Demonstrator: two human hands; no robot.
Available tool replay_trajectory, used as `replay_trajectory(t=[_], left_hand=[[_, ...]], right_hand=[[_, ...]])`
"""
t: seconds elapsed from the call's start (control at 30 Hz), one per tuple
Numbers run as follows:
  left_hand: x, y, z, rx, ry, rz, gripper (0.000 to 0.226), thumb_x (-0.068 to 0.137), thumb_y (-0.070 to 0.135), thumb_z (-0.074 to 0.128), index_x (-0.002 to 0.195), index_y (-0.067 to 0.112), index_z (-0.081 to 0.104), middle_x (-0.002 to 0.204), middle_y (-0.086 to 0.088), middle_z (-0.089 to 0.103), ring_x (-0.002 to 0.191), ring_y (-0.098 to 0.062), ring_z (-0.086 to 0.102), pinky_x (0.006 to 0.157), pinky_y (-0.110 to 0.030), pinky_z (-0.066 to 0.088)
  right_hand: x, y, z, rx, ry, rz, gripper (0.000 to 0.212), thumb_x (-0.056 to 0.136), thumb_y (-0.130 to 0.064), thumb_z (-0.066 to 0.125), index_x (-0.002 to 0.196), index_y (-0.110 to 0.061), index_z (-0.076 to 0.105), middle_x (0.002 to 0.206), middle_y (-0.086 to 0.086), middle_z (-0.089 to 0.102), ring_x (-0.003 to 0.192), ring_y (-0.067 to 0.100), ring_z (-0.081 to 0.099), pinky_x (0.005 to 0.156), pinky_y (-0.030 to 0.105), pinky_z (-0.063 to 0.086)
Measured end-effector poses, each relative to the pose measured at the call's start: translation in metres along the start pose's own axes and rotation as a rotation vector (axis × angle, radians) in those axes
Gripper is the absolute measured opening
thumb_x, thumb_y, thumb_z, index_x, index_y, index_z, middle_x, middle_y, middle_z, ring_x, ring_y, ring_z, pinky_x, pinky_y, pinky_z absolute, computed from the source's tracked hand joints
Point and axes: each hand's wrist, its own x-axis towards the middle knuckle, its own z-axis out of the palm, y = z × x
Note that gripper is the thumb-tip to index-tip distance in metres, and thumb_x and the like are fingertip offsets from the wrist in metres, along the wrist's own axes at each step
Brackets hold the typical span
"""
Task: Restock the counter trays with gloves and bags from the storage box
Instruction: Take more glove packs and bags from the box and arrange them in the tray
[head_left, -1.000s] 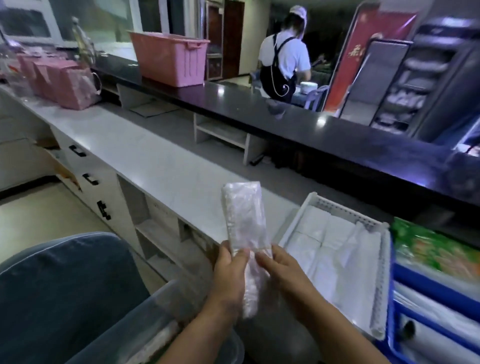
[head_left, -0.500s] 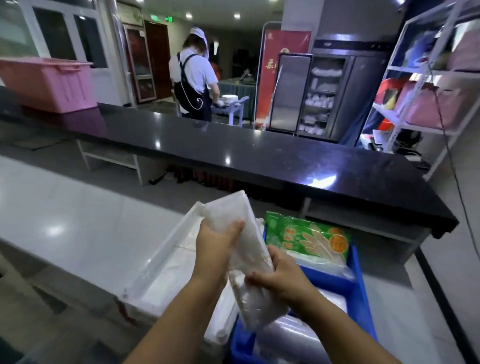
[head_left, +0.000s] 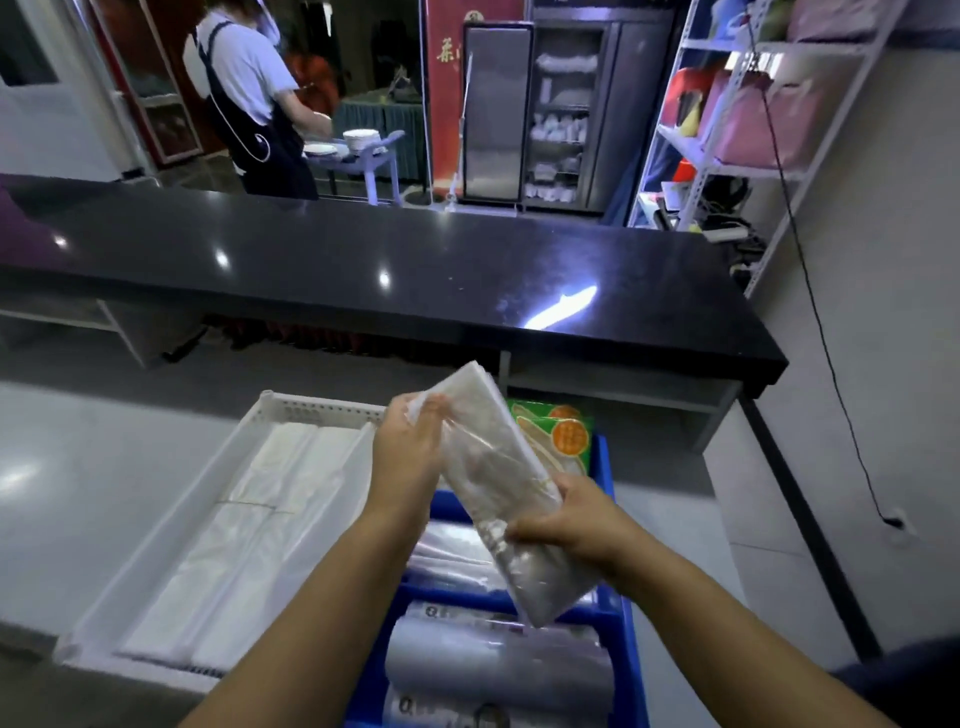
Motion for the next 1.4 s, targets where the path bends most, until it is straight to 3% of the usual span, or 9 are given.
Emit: replay_trajectory(t=[0.13, 0.23, 0.33, 0.43, 0.67, 0.87, 1.0, 1.17, 1.4], left_hand=[[0.013, -0.033, -0.001, 0.239, -0.175, 0.026, 0.002, 0.084, 0.031, 0.062, 0.083, 0.031, 0.060, 0.084, 0.003, 0.068, 0.076, -0.011, 0.067, 0.064, -0.024, 0.053], [0.010, -0.063, -0.002, 0.784, -0.500, 0.101, 0.009, 0.079, 0.026, 0.067, 0.081, 0.033, 0.062, 0.079, 0.014, 0.065, 0.077, -0.010, 0.063, 0.068, -0.023, 0.048], [0.003, -0.085, 0.003, 1.234, -0.792, 0.268, 0.015, 0.085, 0.031, 0.056, 0.093, 0.025, 0.066, 0.100, 0.007, 0.068, 0.091, -0.017, 0.062, 0.074, -0.032, 0.048], [0.003, -0.097, 0.008, 1.465, -0.913, 0.425, 0.016, 0.082, 0.025, 0.052, 0.094, 0.017, 0.060, 0.107, -0.002, 0.062, 0.095, -0.026, 0.057, 0.071, -0.037, 0.045], [0.006, -0.110, 0.011, 1.517, -0.890, 0.390, 0.038, 0.073, 0.026, 0.063, 0.107, 0.013, 0.054, 0.112, -0.007, 0.053, 0.103, -0.027, 0.049, 0.083, -0.037, 0.042], [0.002, -0.103, -0.002, 1.270, -0.901, 0.199, 0.020, 0.076, 0.029, 0.060, 0.094, 0.019, 0.057, 0.103, -0.002, 0.057, 0.091, -0.022, 0.054, 0.071, -0.031, 0.045], [-0.016, -0.091, -0.016, 1.192, -0.837, 0.220, 0.005, 0.080, 0.026, 0.051, 0.083, 0.027, 0.053, 0.093, 0.002, 0.066, 0.087, -0.021, 0.060, 0.063, -0.029, 0.036], [-0.036, -0.079, -0.026, 1.186, -0.784, 0.231, 0.008, 0.081, 0.027, 0.048, 0.087, 0.026, 0.053, 0.096, 0.001, 0.067, 0.090, -0.022, 0.060, 0.063, -0.030, 0.034], [-0.050, -0.076, -0.036, 1.173, -0.772, 0.199, 0.019, 0.087, 0.027, 0.044, 0.099, 0.023, 0.058, 0.100, 0.001, 0.068, 0.093, -0.021, 0.061, 0.079, -0.035, 0.051]], right_hand=[[-0.004, 0.014, -0.034, -0.039, 0.156, 0.020, 0.032, 0.065, -0.013, 0.077, 0.087, -0.030, 0.061, 0.085, -0.008, 0.068, 0.074, 0.007, 0.064, 0.055, 0.015, 0.047], [-0.009, 0.023, -0.057, 0.002, 0.306, 0.067, 0.029, 0.066, -0.011, 0.077, 0.087, -0.025, 0.062, 0.085, -0.001, 0.069, 0.076, 0.015, 0.066, 0.057, 0.024, 0.050], [-0.011, 0.028, -0.070, 0.024, 0.390, 0.095, 0.029, 0.067, -0.011, 0.076, 0.091, -0.023, 0.062, 0.089, 0.003, 0.070, 0.078, 0.020, 0.067, 0.060, 0.029, 0.053], [-0.010, 0.030, -0.074, -0.005, 0.419, 0.102, 0.028, 0.067, -0.012, 0.076, 0.089, -0.024, 0.062, 0.087, 0.001, 0.069, 0.076, 0.019, 0.067, 0.059, 0.028, 0.052], [-0.004, 0.035, -0.067, -0.217, 0.432, 0.129, 0.030, 0.064, -0.020, 0.078, 0.084, -0.032, 0.059, 0.087, -0.006, 0.067, 0.079, 0.014, 0.066, 0.070, 0.033, 0.057], [0.005, 0.030, -0.052, -0.452, 0.396, 0.117, 0.032, 0.070, -0.029, 0.076, 0.097, -0.036, 0.060, 0.090, -0.013, 0.065, 0.085, 0.011, 0.064, 0.073, 0.031, 0.055], [0.016, 0.020, -0.032, -0.740, 0.374, -0.003, 0.034, 0.078, -0.042, 0.067, 0.109, -0.033, 0.058, 0.093, -0.011, 0.067, 0.082, 0.011, 0.063, 0.066, 0.027, 0.054], [0.038, 0.028, 0.001, -1.131, 0.248, -0.160, 0.024, 0.080, -0.040, 0.056, 0.101, -0.029, 0.055, 0.096, -0.001, 0.069, 0.087, 0.025, 0.062, 0.065, 0.029, 0.044], [0.053, 0.044, 0.016, -1.145, -0.053, -0.051, 0.012, 0.070, -0.029, 0.056, 0.081, -0.025, 0.053, 0.087, 0.000, 0.067, 0.083, 0.025, 0.057, 0.059, 0.027, 0.033]])
